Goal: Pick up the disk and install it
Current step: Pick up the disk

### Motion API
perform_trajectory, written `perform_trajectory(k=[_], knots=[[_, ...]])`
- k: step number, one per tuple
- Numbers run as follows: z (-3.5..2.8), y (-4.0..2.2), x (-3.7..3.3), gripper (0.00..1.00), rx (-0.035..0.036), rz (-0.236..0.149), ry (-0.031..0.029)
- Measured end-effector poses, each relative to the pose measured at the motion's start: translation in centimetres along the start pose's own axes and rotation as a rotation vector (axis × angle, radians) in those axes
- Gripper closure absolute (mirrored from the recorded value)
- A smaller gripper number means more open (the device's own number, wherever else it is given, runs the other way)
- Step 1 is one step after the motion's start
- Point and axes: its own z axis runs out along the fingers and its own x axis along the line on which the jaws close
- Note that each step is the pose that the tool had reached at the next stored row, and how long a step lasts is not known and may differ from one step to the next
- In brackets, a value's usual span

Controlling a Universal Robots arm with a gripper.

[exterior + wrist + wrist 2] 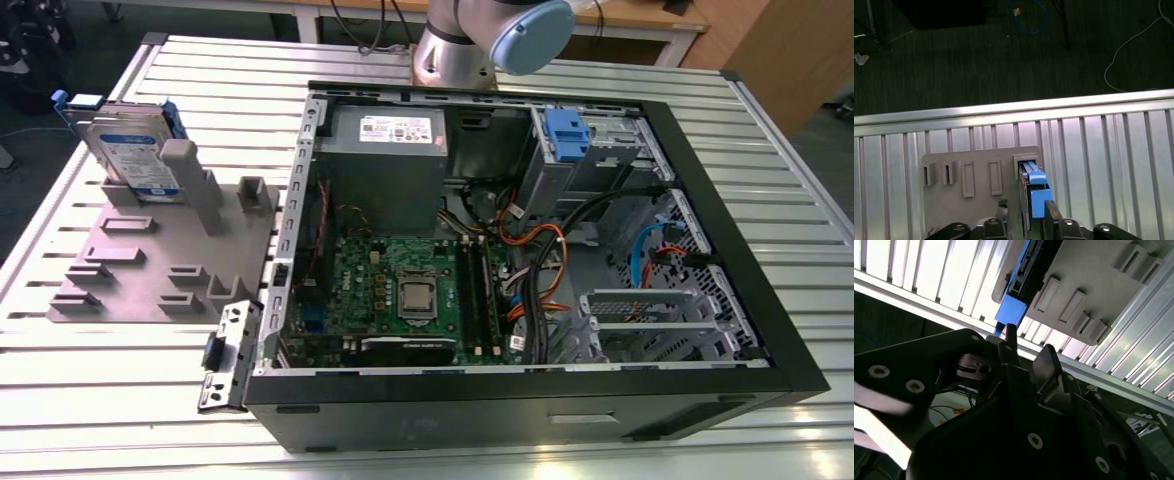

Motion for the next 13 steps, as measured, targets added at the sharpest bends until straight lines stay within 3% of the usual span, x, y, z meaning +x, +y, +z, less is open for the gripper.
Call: perform_trajectory(k=[2,4,5,13], knots=[[0.01,0.00,0.00,0.53,0.0001,0.000,0.0003],[0.05,0.00,0.00,0.53,0.0004,0.000,0.0002],[0.07,0.00,0.00,0.47,0.0004,0.000,0.0002],[0.25,-0.01,0.00,0.47,0.0005,0.000,0.0002]])
